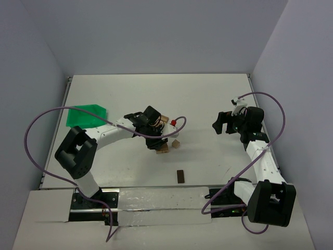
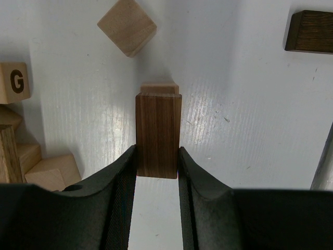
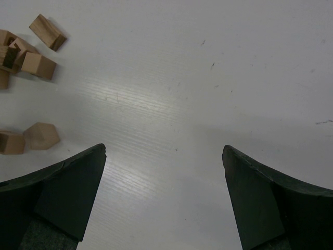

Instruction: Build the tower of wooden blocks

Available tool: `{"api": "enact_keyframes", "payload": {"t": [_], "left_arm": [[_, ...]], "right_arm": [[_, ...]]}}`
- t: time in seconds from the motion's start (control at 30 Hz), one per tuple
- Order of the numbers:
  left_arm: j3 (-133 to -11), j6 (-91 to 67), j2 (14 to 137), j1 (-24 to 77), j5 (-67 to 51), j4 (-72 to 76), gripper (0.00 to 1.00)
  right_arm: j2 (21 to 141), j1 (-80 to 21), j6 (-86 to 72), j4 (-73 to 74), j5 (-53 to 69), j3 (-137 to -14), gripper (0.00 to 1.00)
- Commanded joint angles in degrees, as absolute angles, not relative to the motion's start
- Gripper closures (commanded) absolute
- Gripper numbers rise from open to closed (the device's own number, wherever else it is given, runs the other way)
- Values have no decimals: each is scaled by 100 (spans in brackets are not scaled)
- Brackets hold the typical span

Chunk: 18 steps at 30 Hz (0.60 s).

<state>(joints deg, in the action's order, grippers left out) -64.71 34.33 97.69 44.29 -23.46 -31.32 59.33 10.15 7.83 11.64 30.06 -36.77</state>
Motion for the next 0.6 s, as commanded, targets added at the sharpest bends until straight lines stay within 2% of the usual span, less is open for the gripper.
{"api": "enact_keyframes", "payload": {"t": [0.0,0.57], "left_arm": [[-6527,3510,9826,4474,-2523,-2897,67],[-6448,3489,9864,4544,-2370,-2754,63]], "right_arm": [[5941,1052,835,1072,3050,-3981,0],[5974,1046,853,1113,3041,-4002,0]]}}
